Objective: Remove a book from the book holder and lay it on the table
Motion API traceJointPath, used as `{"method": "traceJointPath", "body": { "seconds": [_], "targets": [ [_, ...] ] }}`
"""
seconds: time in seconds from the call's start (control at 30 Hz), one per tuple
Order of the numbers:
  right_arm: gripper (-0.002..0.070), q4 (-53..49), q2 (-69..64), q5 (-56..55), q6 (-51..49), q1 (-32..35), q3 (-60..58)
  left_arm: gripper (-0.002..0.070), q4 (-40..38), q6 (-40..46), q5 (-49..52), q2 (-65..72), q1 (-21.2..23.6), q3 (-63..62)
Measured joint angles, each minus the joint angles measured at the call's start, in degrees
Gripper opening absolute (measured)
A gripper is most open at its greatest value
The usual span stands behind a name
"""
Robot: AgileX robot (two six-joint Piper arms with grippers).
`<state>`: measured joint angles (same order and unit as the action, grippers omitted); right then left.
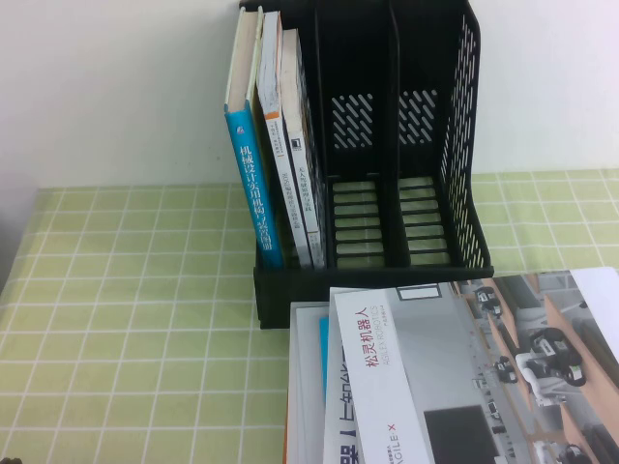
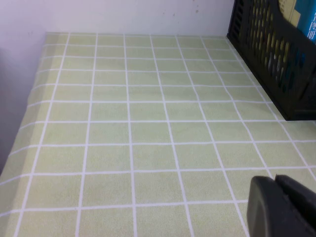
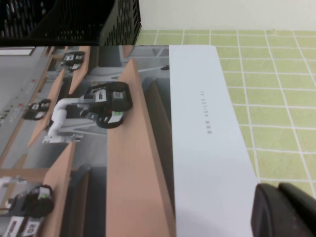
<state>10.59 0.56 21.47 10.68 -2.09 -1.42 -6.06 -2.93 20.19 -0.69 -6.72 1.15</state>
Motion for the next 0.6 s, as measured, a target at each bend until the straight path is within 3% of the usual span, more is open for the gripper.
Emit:
{"method": "traceJointPath", "body": {
  "seconds": [0.6],
  "targets": [
    [-0.0002,-0.4,0.0,0.0,0.0,0.0,0.0,-0.0003,0.0,0.1,0.0,0.0,0.0,0.0]
  ]
}}
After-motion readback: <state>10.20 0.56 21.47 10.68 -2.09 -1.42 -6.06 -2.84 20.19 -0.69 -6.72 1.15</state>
